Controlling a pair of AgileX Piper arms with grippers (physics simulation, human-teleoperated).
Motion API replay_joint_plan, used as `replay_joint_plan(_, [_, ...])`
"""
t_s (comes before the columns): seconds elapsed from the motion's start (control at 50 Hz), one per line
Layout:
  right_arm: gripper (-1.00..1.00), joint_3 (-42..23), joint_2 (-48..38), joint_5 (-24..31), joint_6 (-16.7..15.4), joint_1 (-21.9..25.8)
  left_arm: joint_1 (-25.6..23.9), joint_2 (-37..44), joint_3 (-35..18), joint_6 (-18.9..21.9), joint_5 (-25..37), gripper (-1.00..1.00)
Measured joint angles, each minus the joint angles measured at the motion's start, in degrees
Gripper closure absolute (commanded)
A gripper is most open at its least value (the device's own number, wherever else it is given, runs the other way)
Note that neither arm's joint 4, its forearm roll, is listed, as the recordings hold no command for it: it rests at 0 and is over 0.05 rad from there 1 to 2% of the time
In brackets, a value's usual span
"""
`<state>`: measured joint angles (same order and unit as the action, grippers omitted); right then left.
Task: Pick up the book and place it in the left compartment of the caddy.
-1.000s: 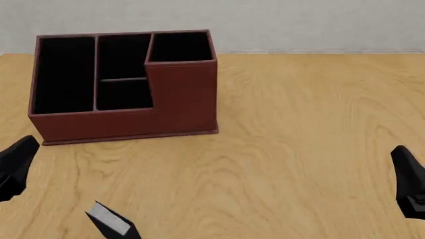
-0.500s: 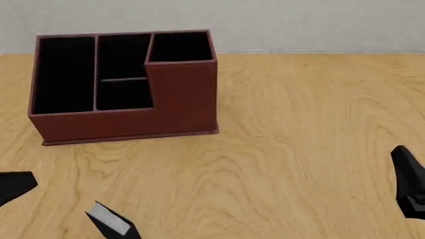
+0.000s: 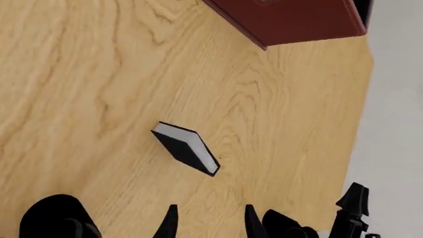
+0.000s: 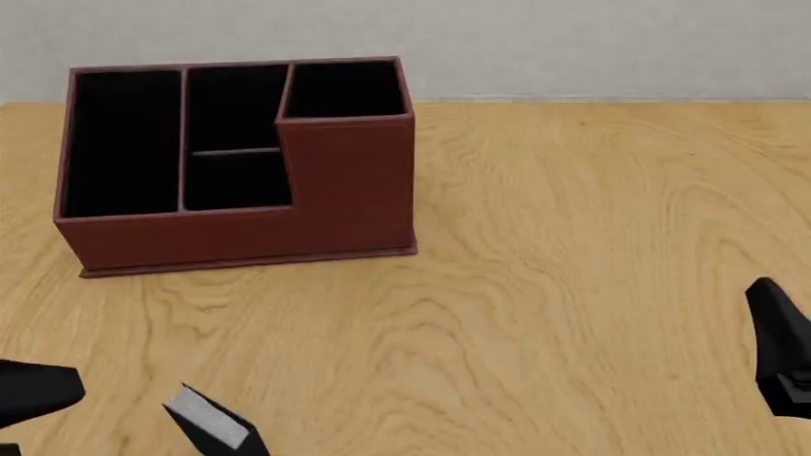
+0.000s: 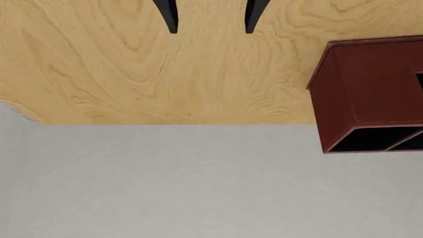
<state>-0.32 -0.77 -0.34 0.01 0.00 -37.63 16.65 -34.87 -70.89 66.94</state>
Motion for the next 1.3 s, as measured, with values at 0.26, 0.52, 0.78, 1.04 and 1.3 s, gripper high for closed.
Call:
replay_joint_plan(0.26, [-1.00, 0.0, 0.0, 0.0, 0.0, 0.0, -4.2, 5.5, 2.9, -3.9, -7.5, -1.00])
replay_joint_plan(0.52, [-1.00, 0.0, 0.0, 0.0, 0.0, 0.0, -5.6, 11.2, 7.0, -5.8, -15.9, -1.00])
replay_joint_plan(0.78, [-1.00, 0.0, 0.0, 0.0, 0.0, 0.0, -4.7, 14.7, 9.7, -6.0, -21.2, -1.00])
replay_joint_plan(1.04, [-1.00, 0.0, 0.0, 0.0, 0.0, 0.0, -4.0, 17.2, 12.4, -6.4, -25.8, -1.00])
replay_joint_plan(1.3, [-1.00, 0.0, 0.0, 0.0, 0.0, 0.0, -4.7, 19.8, 15.8, -7.5, -30.7, -1.00])
